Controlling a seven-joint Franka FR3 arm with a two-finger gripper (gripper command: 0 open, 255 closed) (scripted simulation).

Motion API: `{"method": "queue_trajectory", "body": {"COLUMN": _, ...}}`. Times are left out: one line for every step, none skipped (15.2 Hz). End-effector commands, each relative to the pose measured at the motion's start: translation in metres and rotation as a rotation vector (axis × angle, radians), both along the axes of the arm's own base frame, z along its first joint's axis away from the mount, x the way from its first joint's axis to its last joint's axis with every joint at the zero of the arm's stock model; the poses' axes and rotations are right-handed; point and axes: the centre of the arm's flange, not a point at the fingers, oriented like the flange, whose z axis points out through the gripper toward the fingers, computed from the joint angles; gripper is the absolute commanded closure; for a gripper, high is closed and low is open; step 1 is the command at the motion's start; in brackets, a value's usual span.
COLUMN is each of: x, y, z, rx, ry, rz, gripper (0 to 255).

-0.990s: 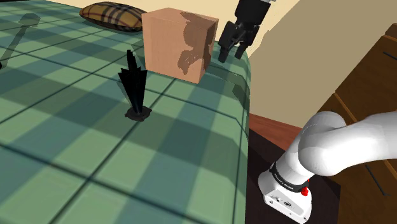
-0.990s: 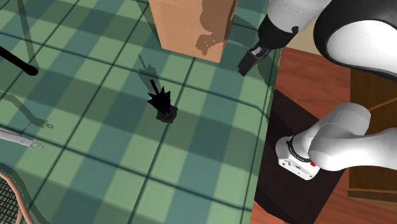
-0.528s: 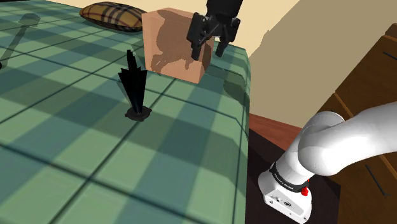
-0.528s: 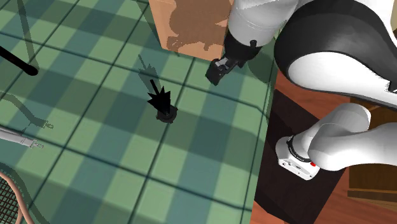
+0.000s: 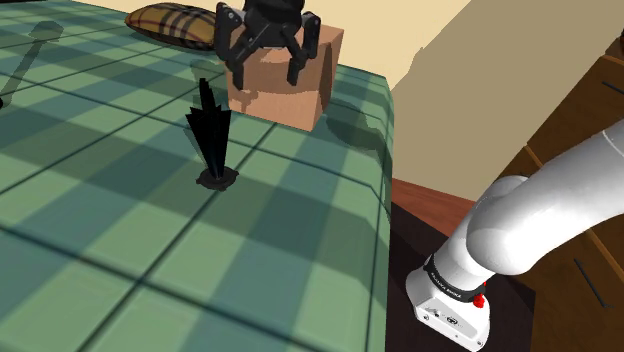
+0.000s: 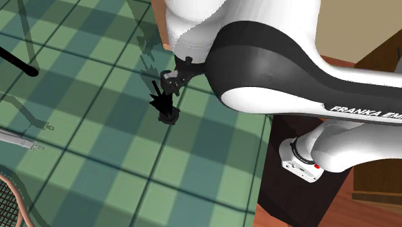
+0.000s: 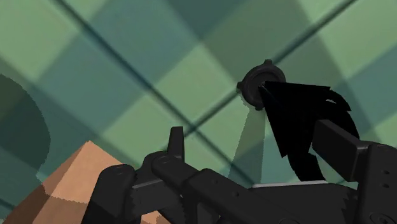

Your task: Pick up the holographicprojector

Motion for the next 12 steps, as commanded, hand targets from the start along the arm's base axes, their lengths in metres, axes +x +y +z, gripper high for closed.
{"method": "queue_trajectory", "body": {"x": 0.012, "y": 0.025, "z": 0.004, "rx": -0.005, "ry": 0.002, "rz": -0.032, "gripper": 0}}
{"method": "queue_trajectory", "body": {"x": 0.020, "y": 0.037, "z": 0.006, "rx": -0.008, "ry": 0.003, "rz": -0.046, "gripper": 0}}
{"method": "queue_trajectory", "body": {"x": 0.027, "y": 0.049, "z": 0.007, "rx": -0.012, "ry": 0.004, "rz": -0.060, "gripper": 0}}
{"method": "queue_trajectory", "body": {"x": 0.035, "y": 0.060, "z": 0.008, "rx": -0.015, "ry": 0.005, "rz": -0.074, "gripper": 0}}
{"method": "queue_trajectory", "body": {"x": 0.042, "y": 0.072, "z": 0.009, "rx": -0.019, "ry": 0.006, "rz": -0.088, "gripper": 0}}
{"method": "queue_trajectory", "body": {"x": 0.048, "y": 0.079, "z": 0.009, "rx": -0.021, "ry": 0.007, "rz": -0.098, "gripper": 0}}
{"method": "queue_trajectory", "body": {"x": 0.048, "y": 0.079, "z": 0.004, "rx": -0.021, "ry": 0.007, "rz": -0.098, "gripper": 0}}
{"method": "queue_trajectory", "body": {"x": 0.048, "y": 0.079, "z": -0.001, "rx": -0.021, "ry": 0.007, "rz": -0.098, "gripper": 0}}
{"method": "queue_trajectory", "body": {"x": 0.048, "y": 0.079, "z": -0.006, "rx": -0.021, "ry": 0.007, "rz": -0.098, "gripper": 0}}
{"method": "queue_trajectory", "body": {"x": 0.048, "y": 0.079, "z": -0.012, "rx": -0.021, "ry": 0.007, "rz": -0.098, "gripper": 0}}
{"method": "queue_trajectory", "body": {"x": 0.048, "y": 0.079, "z": -0.017, "rx": -0.021, "ry": 0.007, "rz": -0.098, "gripper": 0}}
{"method": "queue_trajectory", "body": {"x": 0.048, "y": 0.079, "z": -0.022, "rx": -0.021, "ry": 0.007, "rz": -0.098, "gripper": 0}}
